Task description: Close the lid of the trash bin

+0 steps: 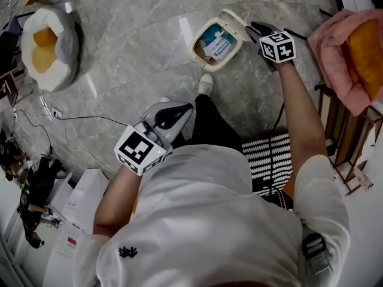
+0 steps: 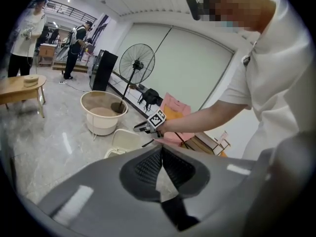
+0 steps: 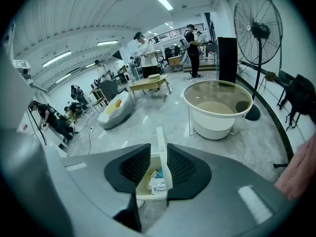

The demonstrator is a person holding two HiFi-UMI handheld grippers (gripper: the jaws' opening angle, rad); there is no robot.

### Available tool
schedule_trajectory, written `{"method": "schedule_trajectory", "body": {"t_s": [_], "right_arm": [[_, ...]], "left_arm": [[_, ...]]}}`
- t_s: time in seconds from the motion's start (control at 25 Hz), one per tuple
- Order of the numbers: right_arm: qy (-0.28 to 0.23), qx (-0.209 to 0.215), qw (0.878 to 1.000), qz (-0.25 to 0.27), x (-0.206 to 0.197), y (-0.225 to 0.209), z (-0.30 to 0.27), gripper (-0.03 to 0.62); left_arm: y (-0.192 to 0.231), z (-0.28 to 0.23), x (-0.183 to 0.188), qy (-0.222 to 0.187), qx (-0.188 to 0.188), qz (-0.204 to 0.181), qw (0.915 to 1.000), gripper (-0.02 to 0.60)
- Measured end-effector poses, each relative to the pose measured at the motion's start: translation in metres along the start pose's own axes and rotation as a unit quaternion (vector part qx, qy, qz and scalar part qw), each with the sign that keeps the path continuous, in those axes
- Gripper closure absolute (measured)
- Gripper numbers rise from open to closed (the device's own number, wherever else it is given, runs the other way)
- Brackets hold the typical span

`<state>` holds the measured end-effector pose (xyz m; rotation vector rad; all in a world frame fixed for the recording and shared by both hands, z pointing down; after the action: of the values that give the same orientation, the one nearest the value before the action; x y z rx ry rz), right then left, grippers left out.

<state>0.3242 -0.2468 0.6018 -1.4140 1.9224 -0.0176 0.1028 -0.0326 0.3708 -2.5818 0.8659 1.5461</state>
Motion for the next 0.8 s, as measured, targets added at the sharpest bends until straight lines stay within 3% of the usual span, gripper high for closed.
{"method": "schedule_trajectory", "body": {"t_s": [0.32,0.8], "right_arm": [[0.026,0.003,1.000,-0.006,-0.005,-0.010,-0.021,0.508],[0.030,0.019,0.999,-0.015,-0.014,0.007,-0.029,0.508]], "left_arm": [[0.000,0.000,-0.007,-0.001,-0.001,0.013,0.9999,0.523],[0.009,0.006,-0.005,-0.008,0.007,0.011,0.9999,0.523]]}}
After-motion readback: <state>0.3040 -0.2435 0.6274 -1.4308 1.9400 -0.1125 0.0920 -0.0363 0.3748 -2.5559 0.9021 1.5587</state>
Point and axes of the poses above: the fingertips, and each gripper's own axes: z backward along the fingers, y to its left, x out of its top, the point moved 2 cm from there along z, backward along the fingers, and after that the axes turned 15 degrees about -z, right-handed, at the moved point
